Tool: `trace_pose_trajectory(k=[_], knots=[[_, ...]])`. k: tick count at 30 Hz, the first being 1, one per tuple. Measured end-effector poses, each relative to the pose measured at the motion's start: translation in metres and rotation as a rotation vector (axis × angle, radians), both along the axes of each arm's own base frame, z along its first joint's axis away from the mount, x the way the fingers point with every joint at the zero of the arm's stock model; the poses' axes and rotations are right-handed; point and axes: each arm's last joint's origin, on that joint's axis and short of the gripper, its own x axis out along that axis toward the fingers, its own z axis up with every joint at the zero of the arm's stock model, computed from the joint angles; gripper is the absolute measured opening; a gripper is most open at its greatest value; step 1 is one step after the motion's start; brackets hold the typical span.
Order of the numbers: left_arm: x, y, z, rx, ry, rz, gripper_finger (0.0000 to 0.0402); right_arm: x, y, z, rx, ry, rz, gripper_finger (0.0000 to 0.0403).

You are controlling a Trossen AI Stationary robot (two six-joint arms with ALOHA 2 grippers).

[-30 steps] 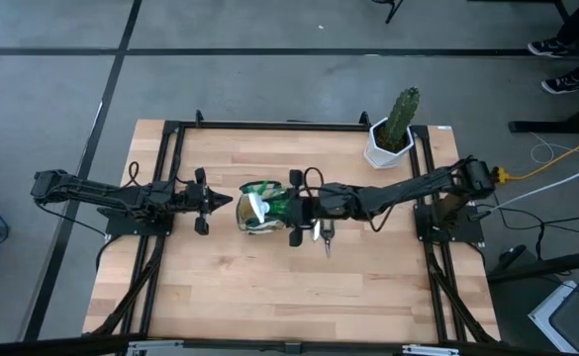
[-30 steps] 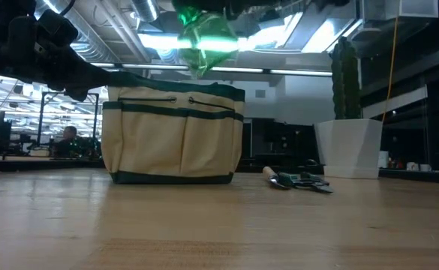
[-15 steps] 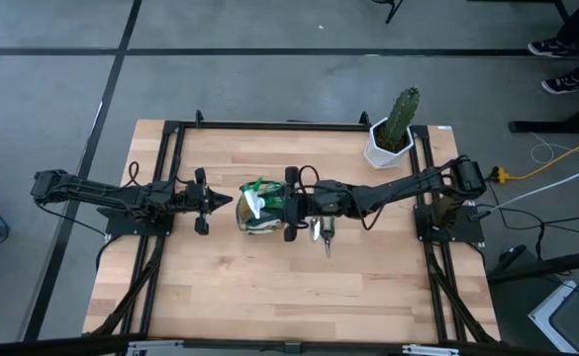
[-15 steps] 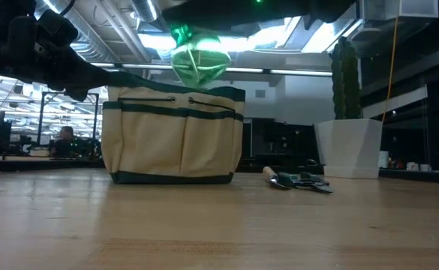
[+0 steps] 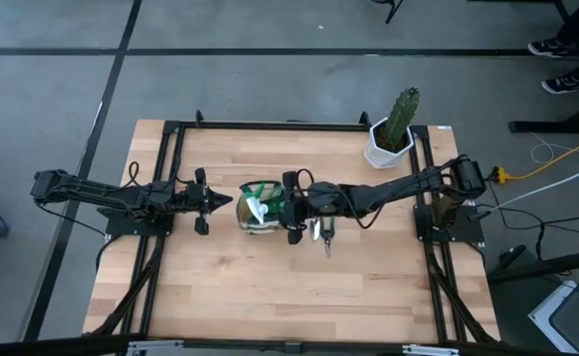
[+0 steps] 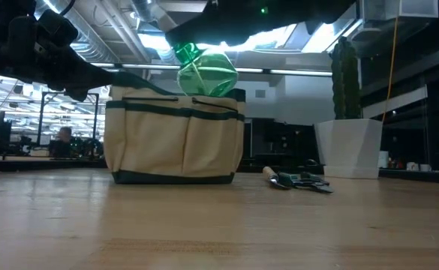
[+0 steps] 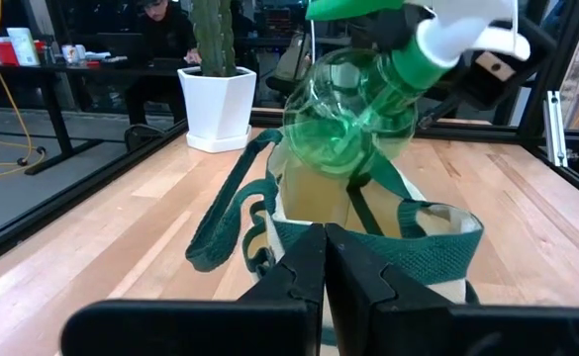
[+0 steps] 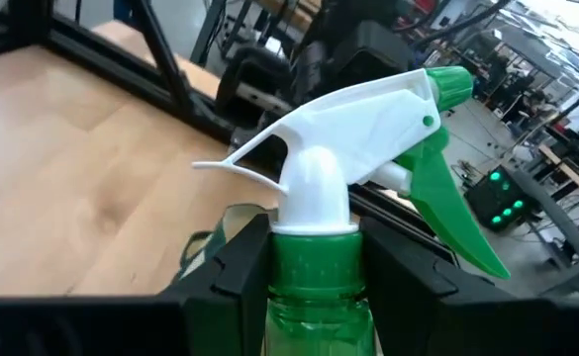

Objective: Pick & Place Garden tools in Gardening bag
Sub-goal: Put the green spray bottle into the gardening bag

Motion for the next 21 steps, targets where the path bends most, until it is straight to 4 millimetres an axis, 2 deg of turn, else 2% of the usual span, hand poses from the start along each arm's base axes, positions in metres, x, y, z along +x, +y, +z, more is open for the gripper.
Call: trace_pose_trajectory(k=[8, 15, 21], knots=[[0.000, 0.000, 0.000, 0.000, 0.000, 0.000, 0.0004, 0.001, -0.015, -0.001, -0.023, 0.007, -0.033, 0.0137], [0.000, 0.000, 0.000, 0.000, 0.000, 0.000, 0.0004, 0.000, -0.023, -0.004, -0.024, 0.051, -0.031, 0.0160], [0.000, 0.000, 0.000, 0.000, 0.000, 0.000, 0.0004, 0.001, -0.027, -0.004, -0.004, 0.050, 0.010, 0.0156]])
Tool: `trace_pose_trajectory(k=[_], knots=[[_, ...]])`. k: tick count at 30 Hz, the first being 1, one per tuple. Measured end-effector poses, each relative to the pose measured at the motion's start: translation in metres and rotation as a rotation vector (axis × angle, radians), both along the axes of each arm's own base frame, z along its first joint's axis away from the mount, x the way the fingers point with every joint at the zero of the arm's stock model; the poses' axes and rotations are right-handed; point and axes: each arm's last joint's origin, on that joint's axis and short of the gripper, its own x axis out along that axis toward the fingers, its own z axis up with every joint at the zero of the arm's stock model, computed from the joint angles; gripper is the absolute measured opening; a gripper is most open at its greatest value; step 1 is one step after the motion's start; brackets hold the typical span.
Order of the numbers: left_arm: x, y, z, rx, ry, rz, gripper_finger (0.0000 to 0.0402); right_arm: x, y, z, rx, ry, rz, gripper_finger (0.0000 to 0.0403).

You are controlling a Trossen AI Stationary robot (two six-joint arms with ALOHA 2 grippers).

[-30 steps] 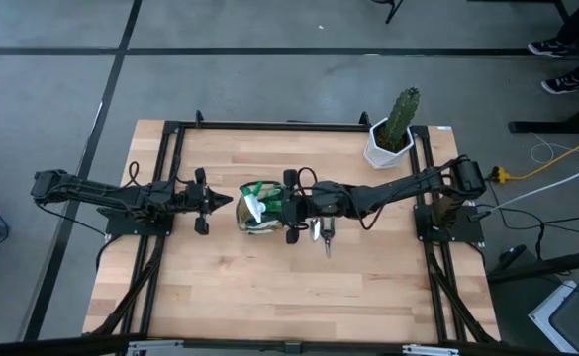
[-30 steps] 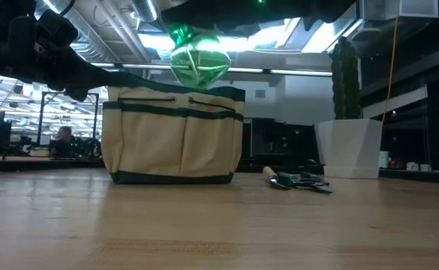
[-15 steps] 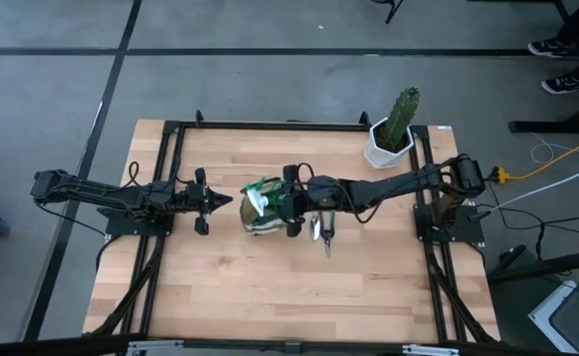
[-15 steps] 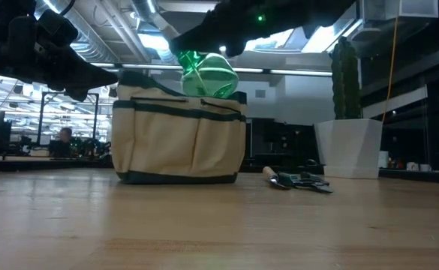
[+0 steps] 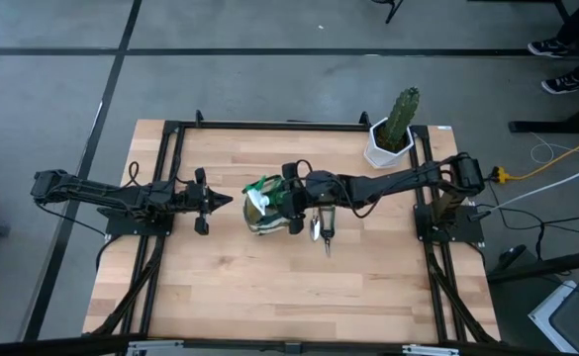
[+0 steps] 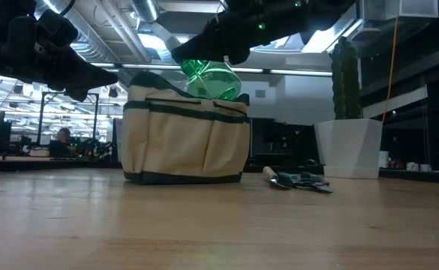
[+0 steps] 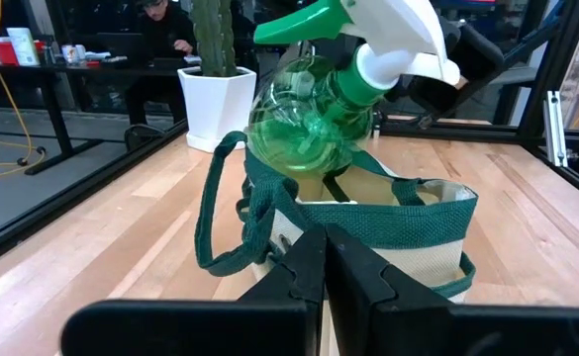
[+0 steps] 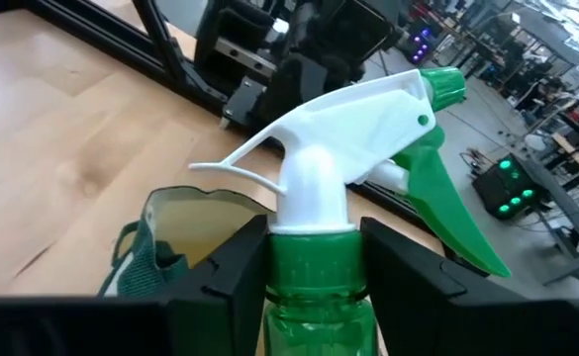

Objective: Pick & Place Garden tools in Gardening bag
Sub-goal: Put the green spray bottle into the gardening bag

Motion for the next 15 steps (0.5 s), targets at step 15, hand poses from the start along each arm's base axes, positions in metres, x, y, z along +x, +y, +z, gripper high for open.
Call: trace_pose_trajectory(k=[15], knots=[[0.000, 0.000, 0.000, 0.000, 0.000, 0.000, 0.0004, -0.002, -0.002, -0.011, 0.020, 0.091, 0.019, 0.0183]])
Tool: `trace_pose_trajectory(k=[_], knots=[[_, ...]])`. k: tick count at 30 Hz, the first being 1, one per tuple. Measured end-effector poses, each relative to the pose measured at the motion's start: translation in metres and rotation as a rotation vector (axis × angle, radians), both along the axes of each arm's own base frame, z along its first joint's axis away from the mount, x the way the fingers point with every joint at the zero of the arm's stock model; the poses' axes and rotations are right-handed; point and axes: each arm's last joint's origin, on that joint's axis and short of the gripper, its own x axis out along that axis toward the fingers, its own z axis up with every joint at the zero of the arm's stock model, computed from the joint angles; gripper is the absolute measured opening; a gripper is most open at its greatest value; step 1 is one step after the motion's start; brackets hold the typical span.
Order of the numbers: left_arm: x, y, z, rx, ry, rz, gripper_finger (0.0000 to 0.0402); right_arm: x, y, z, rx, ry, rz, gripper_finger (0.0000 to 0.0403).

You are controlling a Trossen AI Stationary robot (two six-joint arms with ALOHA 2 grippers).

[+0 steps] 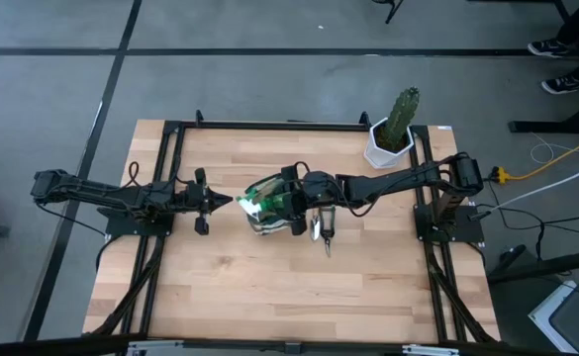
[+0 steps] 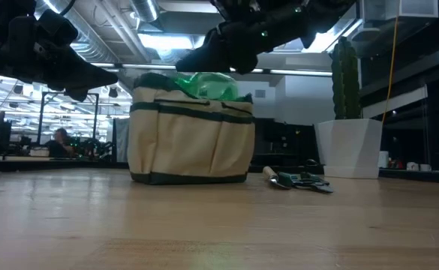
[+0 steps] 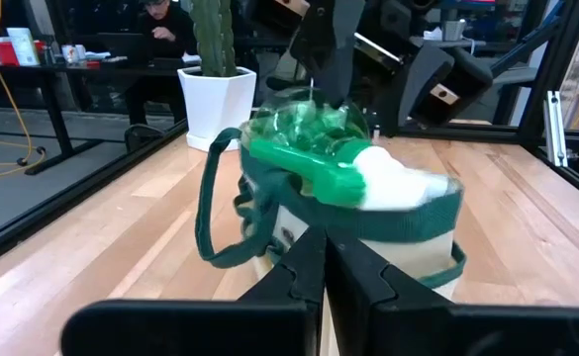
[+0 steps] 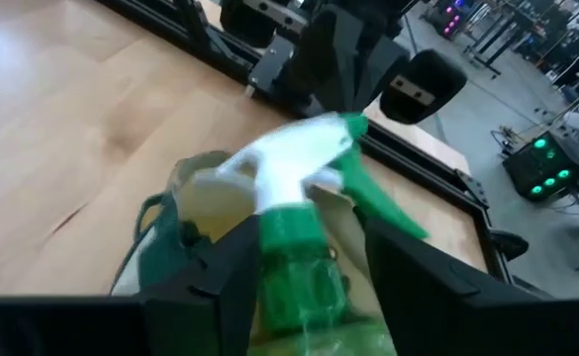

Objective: Pick & Place Garden tools in Gardening bag
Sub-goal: Put the green spray bottle into the gardening bag

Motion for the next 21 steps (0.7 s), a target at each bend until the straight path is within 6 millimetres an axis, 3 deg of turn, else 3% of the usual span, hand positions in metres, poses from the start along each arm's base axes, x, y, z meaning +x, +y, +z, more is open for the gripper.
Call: trace_pose_trajectory(k=[7, 12, 17, 21], knots=[[0.000, 0.000, 0.000, 0.000, 0.000, 0.000, 0.0004, -0.001, 0.000, -0.002, -0.003, 0.021, -0.005, 0.0223], [0.000, 0.000, 0.000, 0.000, 0.000, 0.001, 0.0004, -0.003, 0.000, 0.000, -0.096, 0.026, -0.051, 0.0235], [0.000, 0.000, 0.000, 0.000, 0.000, 0.000, 0.0004, -0.010, 0.006, 0.040, -0.119, 0.047, -0.146, 0.0216], [0.000, 0.000, 0.000, 0.000, 0.000, 0.000, 0.0004, -0.019, 0.004, 0.071, 0.011, 0.178, -0.210, 0.0191]])
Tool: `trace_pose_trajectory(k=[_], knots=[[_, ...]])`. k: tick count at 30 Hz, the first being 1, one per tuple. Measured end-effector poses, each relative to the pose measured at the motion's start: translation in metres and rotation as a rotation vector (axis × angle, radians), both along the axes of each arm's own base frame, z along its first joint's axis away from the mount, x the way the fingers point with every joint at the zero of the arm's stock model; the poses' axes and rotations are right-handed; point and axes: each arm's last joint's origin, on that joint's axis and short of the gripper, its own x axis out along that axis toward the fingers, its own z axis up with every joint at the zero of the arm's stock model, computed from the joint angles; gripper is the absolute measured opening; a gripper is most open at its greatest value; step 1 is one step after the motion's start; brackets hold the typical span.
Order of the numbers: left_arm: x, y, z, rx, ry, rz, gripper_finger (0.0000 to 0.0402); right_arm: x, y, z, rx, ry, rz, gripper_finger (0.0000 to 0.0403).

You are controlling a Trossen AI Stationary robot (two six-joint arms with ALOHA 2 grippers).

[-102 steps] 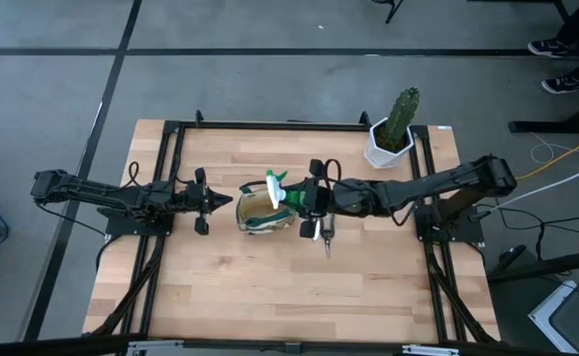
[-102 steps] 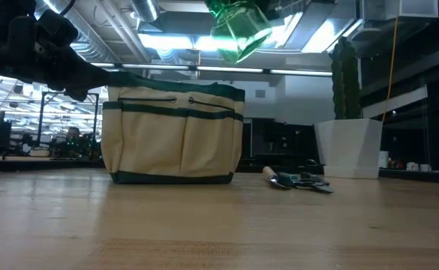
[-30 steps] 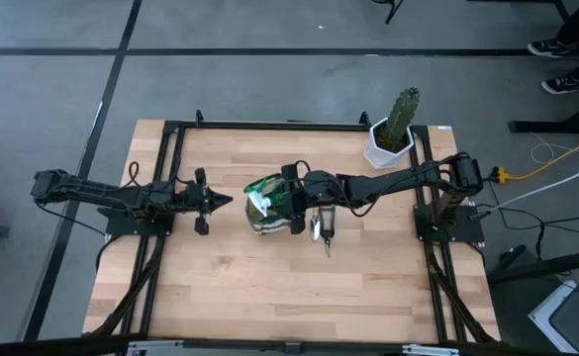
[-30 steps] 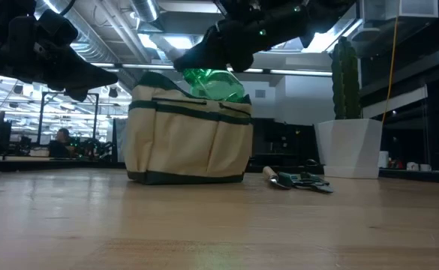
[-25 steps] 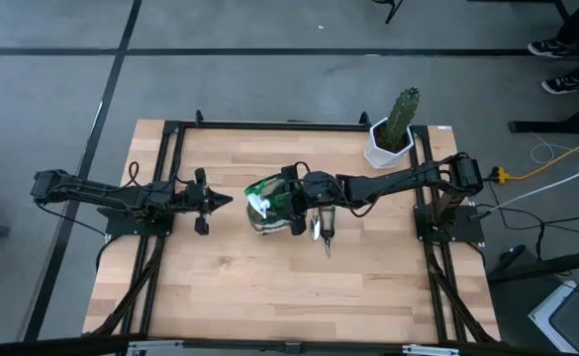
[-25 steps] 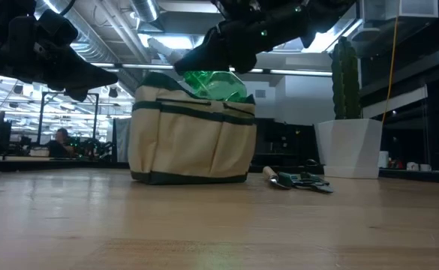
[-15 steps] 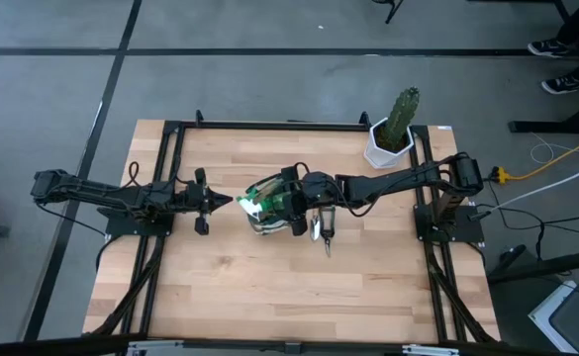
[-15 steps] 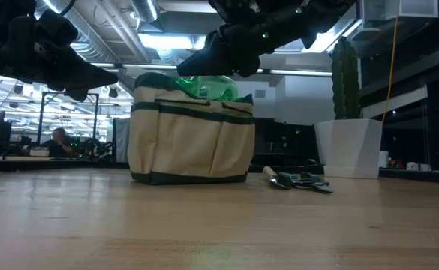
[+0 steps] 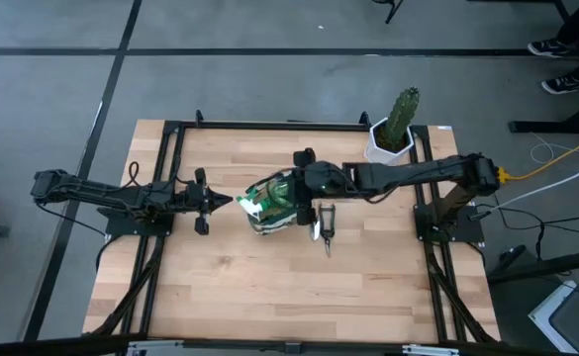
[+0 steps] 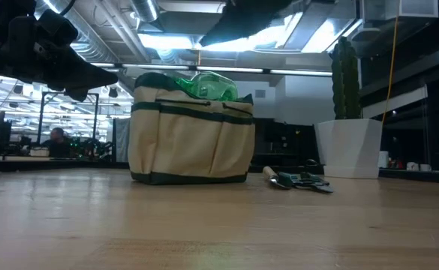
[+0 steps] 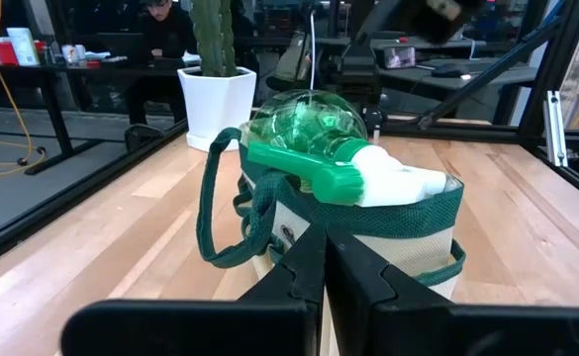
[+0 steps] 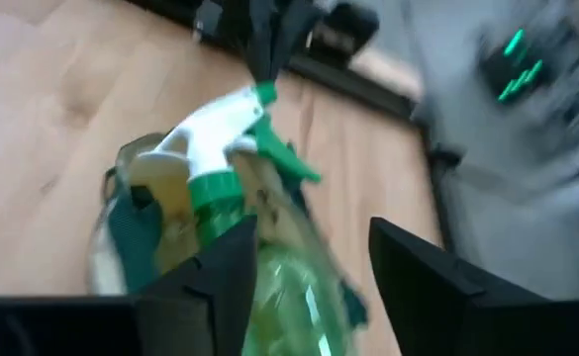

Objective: Pick & Place Garden tools in Gardening bag
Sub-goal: Put the green spray bottle into the gardening bag

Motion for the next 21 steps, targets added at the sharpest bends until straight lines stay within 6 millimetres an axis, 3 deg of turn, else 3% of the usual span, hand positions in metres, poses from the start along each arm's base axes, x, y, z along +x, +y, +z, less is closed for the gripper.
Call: trace_pose_trajectory(k=[4, 12, 15, 21], knots=[[0.000, 0.000, 0.000, 0.000, 0.000, 0.000, 0.0004, -0.003, 0.000, 0.004, 0.109, 0.092, -0.079, 0.0163], [0.000, 0.000, -0.001, 0.001, 0.008, 0.000, 0.0004, -0.008, -0.003, -0.039, 0.167, 0.236, -0.156, 0.0112], [0.000, 0.000, -0.001, 0.001, 0.010, 0.000, 0.0004, -0.008, -0.004, -0.046, 0.179, 0.263, -0.176, 0.0103], [0.000, 0.000, -0.002, 0.001, 0.017, 0.000, 0.0004, -0.005, -0.004, -0.038, 0.171, 0.216, -0.157, 0.0101]])
